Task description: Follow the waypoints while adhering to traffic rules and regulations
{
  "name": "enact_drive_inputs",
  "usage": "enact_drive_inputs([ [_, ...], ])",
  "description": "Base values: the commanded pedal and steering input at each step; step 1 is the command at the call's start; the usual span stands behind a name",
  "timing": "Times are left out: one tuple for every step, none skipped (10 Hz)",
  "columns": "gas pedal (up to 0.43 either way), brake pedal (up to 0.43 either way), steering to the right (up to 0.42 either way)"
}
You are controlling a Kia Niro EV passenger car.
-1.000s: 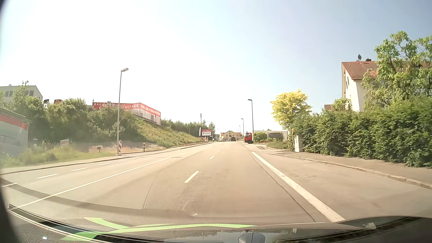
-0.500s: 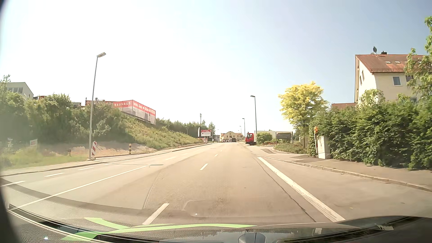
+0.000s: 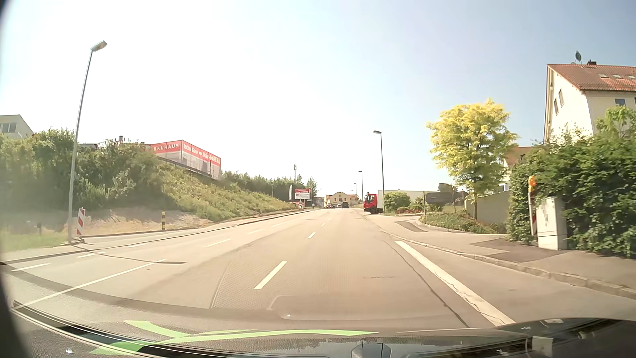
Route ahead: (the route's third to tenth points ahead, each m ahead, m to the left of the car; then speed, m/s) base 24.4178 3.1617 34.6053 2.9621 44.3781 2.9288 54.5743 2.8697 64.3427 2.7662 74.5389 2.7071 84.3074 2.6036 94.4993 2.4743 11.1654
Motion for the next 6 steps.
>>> enact_drive_inputs([
  [0.287, 0.000, -0.006],
  [0.287, 0.000, -0.005],
  [0.287, 0.000, -0.005],
  [0.287, 0.000, -0.005],
  [0.287, 0.000, -0.005],
  [0.287, 0.000, -0.005],
])
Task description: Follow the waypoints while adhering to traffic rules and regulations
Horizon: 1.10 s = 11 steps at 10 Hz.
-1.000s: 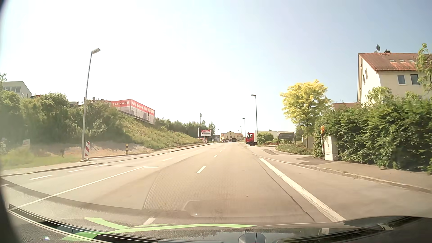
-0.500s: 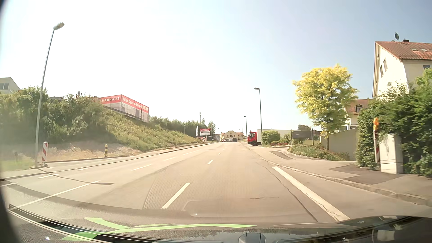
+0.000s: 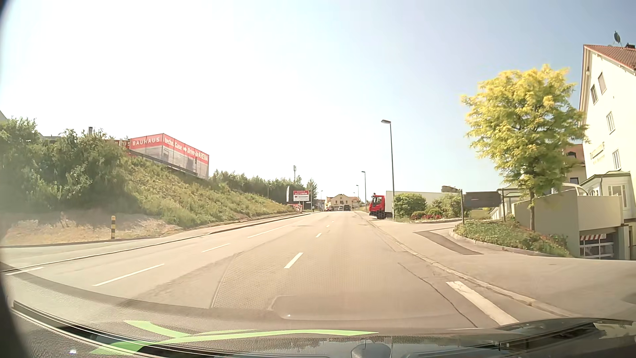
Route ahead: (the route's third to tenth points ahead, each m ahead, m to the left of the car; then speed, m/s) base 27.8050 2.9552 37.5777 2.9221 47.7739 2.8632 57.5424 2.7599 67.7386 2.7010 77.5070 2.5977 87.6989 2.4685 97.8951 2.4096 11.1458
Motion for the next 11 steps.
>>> enact_drive_inputs([
  [0.287, 0.000, -0.005],
  [0.287, 0.000, -0.005],
  [0.287, 0.000, -0.005],
  [0.287, 0.000, -0.005],
  [0.287, 0.000, -0.005],
  [0.287, 0.000, -0.005],
  [0.287, 0.000, -0.005],
  [0.287, 0.000, -0.005],
  [0.287, 0.000, -0.005],
  [0.287, 0.000, -0.006],
  [0.287, 0.000, -0.005],
])
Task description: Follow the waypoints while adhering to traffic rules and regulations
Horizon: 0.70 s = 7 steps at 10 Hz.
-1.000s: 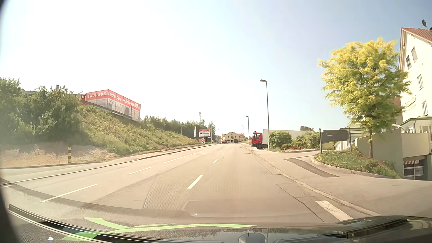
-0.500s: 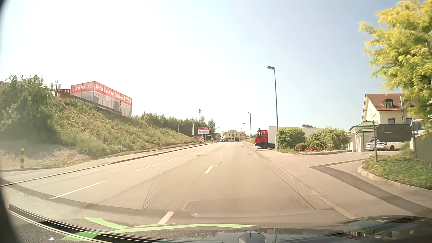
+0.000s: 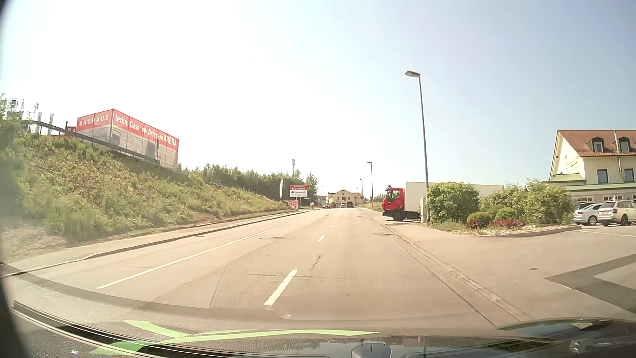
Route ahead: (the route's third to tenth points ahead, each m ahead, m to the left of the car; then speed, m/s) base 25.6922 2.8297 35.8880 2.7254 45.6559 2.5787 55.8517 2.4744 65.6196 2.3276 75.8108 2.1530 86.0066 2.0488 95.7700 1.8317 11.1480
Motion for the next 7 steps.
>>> enact_drive_inputs([
  [0.287, 0.000, -0.006],
  [0.287, 0.000, -0.005],
  [0.287, 0.000, -0.004],
  [0.287, 0.000, -0.002],
  [0.287, 0.000, -0.002],
  [0.287, 0.000, -0.001],
  [0.287, 0.000, 0.001],
])
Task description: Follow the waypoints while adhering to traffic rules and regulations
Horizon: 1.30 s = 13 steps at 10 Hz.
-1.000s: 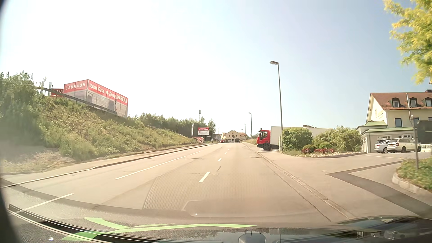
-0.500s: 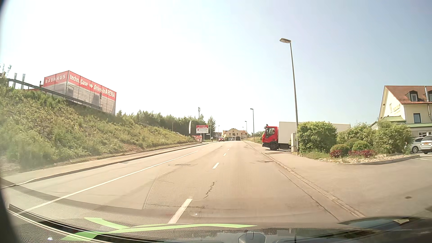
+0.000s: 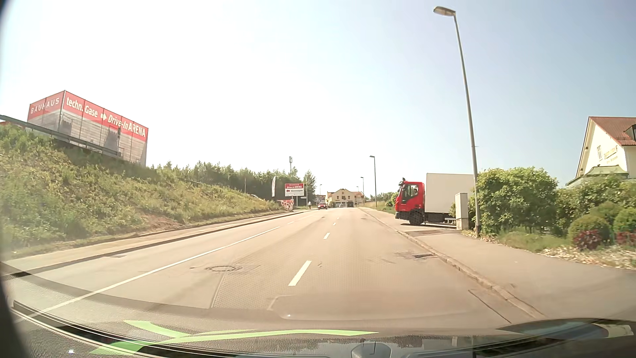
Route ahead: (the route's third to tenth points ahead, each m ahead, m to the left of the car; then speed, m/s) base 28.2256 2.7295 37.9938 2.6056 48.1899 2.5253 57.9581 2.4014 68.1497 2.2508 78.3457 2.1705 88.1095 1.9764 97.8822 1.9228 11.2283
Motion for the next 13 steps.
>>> enact_drive_inputs([
  [0.287, 0.000, 0.003],
  [0.287, 0.000, 0.004],
  [0.287, 0.000, 0.004],
  [0.299, 0.000, 0.004],
  [0.299, 0.000, 0.004],
  [0.299, 0.000, 0.004],
  [0.299, 0.000, 0.004],
  [0.299, 0.000, 0.004],
  [0.299, 0.000, 0.004],
  [0.299, 0.000, 0.004],
  [0.299, 0.000, 0.004],
  [0.299, 0.000, 0.004],
  [0.311, 0.000, 0.004],
])
